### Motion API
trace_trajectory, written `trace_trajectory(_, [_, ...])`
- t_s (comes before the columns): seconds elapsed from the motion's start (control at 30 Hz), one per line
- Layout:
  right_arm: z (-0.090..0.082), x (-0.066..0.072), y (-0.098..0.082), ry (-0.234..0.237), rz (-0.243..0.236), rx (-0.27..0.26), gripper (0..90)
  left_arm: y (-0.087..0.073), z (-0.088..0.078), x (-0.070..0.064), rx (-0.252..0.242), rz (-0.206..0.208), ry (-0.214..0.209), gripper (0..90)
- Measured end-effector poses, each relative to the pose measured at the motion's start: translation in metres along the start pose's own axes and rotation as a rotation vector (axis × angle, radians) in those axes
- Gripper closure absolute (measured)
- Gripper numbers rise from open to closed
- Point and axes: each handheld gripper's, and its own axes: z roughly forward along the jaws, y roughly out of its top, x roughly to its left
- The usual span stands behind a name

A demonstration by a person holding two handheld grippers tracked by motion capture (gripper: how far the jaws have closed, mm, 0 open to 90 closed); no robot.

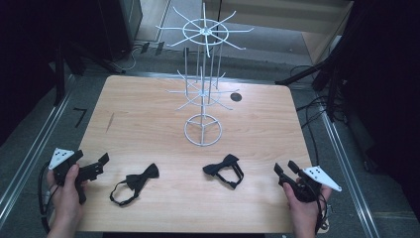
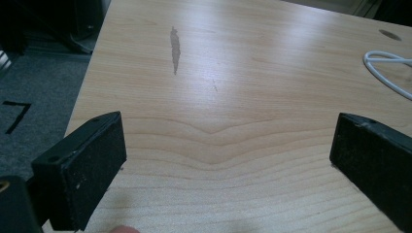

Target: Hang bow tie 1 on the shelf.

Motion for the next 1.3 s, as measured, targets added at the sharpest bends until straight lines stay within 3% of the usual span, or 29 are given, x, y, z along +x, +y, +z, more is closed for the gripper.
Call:
trace_trajectory(0.97, [0.020, 0.032, -0.003, 0.076, -0.052, 0.060, 39.5, 0.000, 0.000, 0.000, 0.000, 0.000, -0.001, 0.1])
trace_trajectory(1.3, [0.030, 0.050, -0.007, 0.149, -0.074, 0.106, 43.1, 0.000, 0.000, 0.000, 0.000, 0.000, -0.001, 0.2])
